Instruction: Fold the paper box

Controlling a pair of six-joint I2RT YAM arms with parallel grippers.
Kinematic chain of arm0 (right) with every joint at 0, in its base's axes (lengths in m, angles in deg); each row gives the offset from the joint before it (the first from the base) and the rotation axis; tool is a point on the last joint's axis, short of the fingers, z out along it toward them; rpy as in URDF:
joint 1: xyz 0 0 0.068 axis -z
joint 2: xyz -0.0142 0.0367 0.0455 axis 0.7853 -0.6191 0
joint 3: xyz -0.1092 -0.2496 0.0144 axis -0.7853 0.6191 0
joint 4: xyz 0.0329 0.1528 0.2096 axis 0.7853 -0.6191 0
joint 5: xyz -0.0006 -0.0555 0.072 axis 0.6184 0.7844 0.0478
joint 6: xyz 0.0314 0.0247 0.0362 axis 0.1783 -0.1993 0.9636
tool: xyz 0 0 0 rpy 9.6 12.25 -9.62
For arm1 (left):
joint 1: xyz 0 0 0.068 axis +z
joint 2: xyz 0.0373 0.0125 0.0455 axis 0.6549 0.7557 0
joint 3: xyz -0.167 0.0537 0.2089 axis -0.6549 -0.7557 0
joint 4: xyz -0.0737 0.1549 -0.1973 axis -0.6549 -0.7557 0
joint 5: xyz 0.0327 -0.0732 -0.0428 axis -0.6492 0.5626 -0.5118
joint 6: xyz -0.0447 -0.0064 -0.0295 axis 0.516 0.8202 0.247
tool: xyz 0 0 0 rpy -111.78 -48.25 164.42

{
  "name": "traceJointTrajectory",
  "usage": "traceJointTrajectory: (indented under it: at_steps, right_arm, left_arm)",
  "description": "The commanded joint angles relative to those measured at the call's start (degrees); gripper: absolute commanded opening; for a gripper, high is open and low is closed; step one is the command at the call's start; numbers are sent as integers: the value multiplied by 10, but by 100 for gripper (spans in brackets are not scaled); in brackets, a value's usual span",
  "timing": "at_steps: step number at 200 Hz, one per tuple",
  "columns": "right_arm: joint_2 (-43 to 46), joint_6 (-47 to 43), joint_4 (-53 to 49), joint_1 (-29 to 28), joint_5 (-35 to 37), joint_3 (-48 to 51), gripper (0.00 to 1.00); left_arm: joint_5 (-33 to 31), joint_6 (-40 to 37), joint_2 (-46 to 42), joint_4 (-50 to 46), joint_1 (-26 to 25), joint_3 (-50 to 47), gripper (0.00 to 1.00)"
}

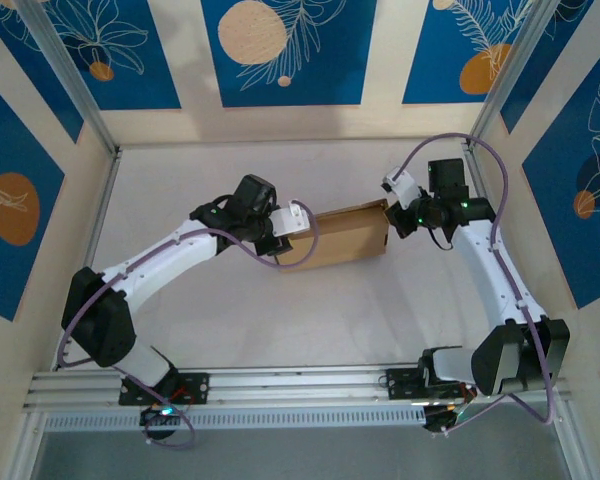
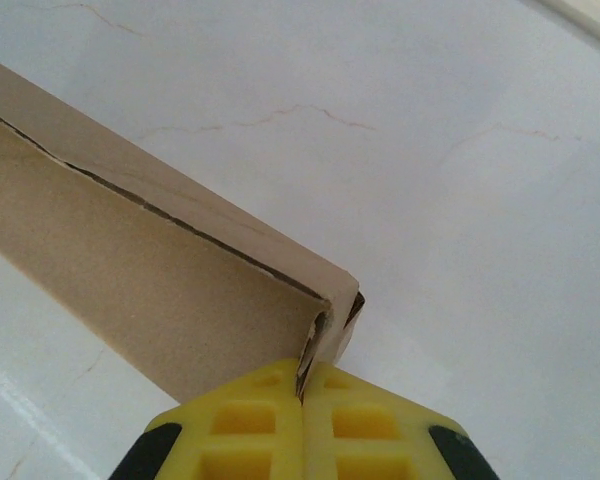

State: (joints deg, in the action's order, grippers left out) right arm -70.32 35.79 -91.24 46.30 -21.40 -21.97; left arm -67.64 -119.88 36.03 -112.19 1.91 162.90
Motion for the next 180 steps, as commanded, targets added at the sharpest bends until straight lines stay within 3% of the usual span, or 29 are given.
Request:
traceJointTrajectory:
  at_steps: [1,123,180]
  right_arm:
    - [-2,61,-66,-17,-31,-19,0]
    - [-110,176,-227,-19,-58,-160,0]
    - [-107,190,-203,-19,-47,-108,0]
  left_arm:
    - [-41,-9,9,20,3,2,54]
    - [-64,-7,16,28,9,3,55]
    - [-63,-3,20,29,13,6,55]
